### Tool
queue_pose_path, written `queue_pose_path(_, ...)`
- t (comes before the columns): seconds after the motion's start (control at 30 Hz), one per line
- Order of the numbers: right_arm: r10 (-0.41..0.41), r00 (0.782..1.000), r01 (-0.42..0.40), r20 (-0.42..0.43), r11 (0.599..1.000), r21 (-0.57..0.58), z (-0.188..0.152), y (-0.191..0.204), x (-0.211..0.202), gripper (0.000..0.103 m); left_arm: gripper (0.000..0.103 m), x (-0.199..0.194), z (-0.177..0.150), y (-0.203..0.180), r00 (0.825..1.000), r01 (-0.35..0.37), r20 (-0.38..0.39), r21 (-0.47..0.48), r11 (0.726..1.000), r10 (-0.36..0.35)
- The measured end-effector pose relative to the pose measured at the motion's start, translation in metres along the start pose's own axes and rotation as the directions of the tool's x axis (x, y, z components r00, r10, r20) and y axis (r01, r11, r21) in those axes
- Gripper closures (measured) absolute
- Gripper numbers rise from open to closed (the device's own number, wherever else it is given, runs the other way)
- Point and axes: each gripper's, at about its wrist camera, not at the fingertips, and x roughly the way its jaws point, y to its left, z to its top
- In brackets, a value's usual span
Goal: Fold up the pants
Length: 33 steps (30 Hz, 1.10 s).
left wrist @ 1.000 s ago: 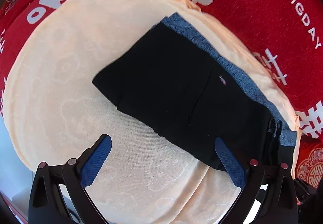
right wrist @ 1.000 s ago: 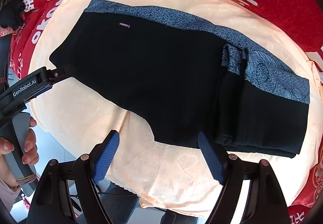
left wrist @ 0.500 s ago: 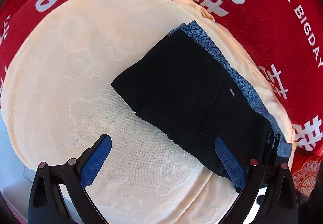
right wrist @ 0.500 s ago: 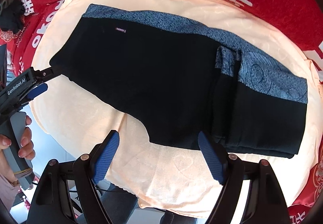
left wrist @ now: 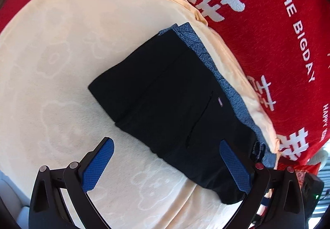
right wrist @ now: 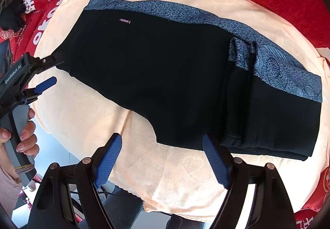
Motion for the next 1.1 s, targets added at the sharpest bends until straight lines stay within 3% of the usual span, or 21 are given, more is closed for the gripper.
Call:
queue_pose_path(0.2,-0.001,1.000,0.001,-0.005,1.000,-0.017,0.004,0.003,0.005,0.020,0.000,0.013,0.001,0.012,0.997,0.073,0.020,-0.051,0.996,-0.072)
queue_pose_path(0.43,0.008,1.000,-0.008,-0.003,1.000,-0.016,0.006,0.006,0.009,0.020,0.000,0.015,0.007,0.008,0.988,0.147,0.047,0.007,0.989,-0.148)
queue_pose_path(0.57,0.038,0.999,-0.037,0.020,0.999,-0.010,0.006,0.005,0.003,0.020,0.000,0.011,0.011,0.004,0.967,0.244,0.088,-0.029,0.969,-0.241)
queue_pose_path(0.63,0.058,0.998,-0.058,0.039,0.998,-0.010,0.009,0.005,0.000,0.020,0.000,0.032,0.012,0.006,0.981,0.191,0.033,-0.062,0.980,-0.190)
queue_pose_path(0.73,0.071,0.996,-0.071,0.049,0.997,-0.015,0.015,0.003,-0.001,0.020,0.002,0.035,0.011,-0.004,0.990,0.131,0.053,-0.038,0.991,-0.129)
queue_pose_path(0.8,0.072,0.995,-0.070,0.066,0.997,-0.027,0.021,0.001,-0.005,0.020,0.037,0.035,0.010,-0.012,0.998,0.021,0.062,-0.025,0.999,-0.020)
queue_pose_path(0.87,0.080,0.993,-0.077,0.084,0.996,-0.042,0.029,-0.001,-0.011,0.020,0.062,0.034,0.010,-0.017,0.992,-0.095,0.081,0.010,0.995,0.094)
queue_pose_path(0.93,0.082,0.991,-0.076,0.107,0.996,-0.056,0.040,-0.003,-0.021,0.020,0.064,0.032,0.006,-0.027,0.984,-0.148,0.109,0.096,0.984,0.137)
queue_pose_path(0.97,0.086,0.989,-0.080,0.116,0.995,-0.061,0.048,-0.005,-0.026,0.020,0.065,0.029,0.001,-0.038,0.972,-0.207,0.147,0.182,0.961,0.181)
queue_pose_path(1.03,0.115,0.985,-0.108,0.128,0.992,-0.060,0.065,-0.008,-0.038,0.020,0.066,0.028,-0.016,-0.069,0.928,-0.352,0.258,0.366,0.861,0.270)
queue_pose_path(1.1,0.184,0.975,-0.179,0.125,0.982,-0.053,0.089,-0.010,-0.052,0.020,0.066,0.028,-0.036,-0.096,0.879,-0.461,0.369,0.494,0.737,0.302)
